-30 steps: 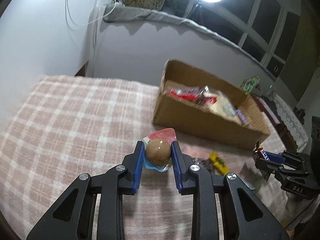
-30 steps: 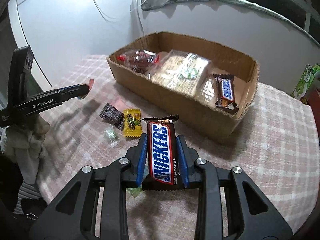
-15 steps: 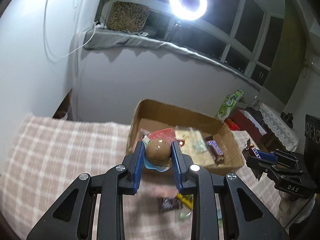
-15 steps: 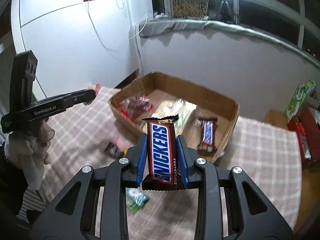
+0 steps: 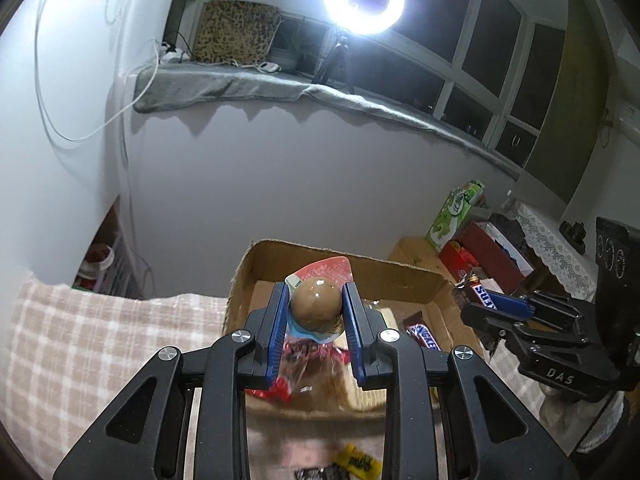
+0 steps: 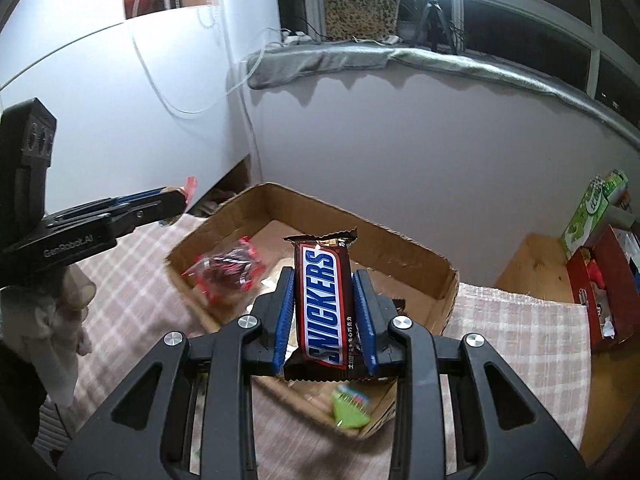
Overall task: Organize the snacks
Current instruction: 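Carry the ball candy into the box with the left tool while the right tool drops the Snickers in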
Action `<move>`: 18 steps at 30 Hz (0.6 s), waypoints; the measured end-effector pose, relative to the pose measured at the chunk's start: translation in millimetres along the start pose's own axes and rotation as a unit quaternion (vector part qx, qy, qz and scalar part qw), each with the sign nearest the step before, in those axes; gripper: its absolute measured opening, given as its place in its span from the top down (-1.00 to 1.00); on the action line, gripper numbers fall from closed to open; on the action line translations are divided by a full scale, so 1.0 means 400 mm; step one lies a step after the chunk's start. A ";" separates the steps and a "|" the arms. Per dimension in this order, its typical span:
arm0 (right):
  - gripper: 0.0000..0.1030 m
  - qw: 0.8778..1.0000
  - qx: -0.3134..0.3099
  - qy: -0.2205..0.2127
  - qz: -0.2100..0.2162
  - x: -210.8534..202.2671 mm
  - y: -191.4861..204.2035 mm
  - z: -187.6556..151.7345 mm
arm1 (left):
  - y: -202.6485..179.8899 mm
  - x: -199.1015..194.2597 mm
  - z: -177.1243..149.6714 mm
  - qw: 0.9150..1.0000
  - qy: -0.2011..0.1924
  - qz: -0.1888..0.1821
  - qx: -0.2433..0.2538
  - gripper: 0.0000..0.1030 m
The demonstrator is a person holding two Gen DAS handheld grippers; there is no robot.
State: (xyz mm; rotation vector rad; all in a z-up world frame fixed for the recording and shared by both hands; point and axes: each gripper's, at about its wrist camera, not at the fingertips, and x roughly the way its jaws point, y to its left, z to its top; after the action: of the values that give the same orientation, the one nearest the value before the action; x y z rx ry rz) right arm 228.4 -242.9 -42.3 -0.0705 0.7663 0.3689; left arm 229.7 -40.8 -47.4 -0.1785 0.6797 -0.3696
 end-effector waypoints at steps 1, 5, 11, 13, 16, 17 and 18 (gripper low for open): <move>0.42 1.000 0.003 0.002 -0.001 0.008 -0.006 0.001 | 0.000 0.010 0.001 1.000 0.004 0.000 -0.001 0.51; 0.42 1.000 0.018 0.016 -0.012 0.053 -0.035 -0.002 | 0.007 0.058 -0.008 1.000 0.022 0.006 -0.009 0.51; 0.42 0.999 0.031 0.040 -0.016 0.108 -0.069 -0.019 | 0.018 0.103 -0.031 0.999 0.045 0.017 -0.015 0.50; 0.41 0.998 0.030 0.043 -0.021 0.115 -0.073 -0.025 | 0.021 0.110 -0.032 0.998 0.051 0.017 -0.020 0.47; 0.13 0.999 0.029 0.040 -0.023 0.115 -0.075 -0.023 | 0.026 0.111 -0.031 0.998 0.055 0.017 -0.022 0.29; 0.03 0.999 0.029 0.035 -0.025 0.109 -0.075 -0.021 | 0.025 0.107 -0.030 0.998 0.054 0.020 -0.021 0.18; -0.08 0.999 0.027 0.031 -0.026 0.103 -0.073 -0.020 | 0.024 0.105 -0.029 0.998 0.053 0.021 -0.020 0.15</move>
State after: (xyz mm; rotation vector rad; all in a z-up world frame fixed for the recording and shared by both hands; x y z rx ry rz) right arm 260.4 -259.5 -78.5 -0.0513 0.8335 0.2965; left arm 254.9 -48.8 -83.1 -0.1840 0.7957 -0.3266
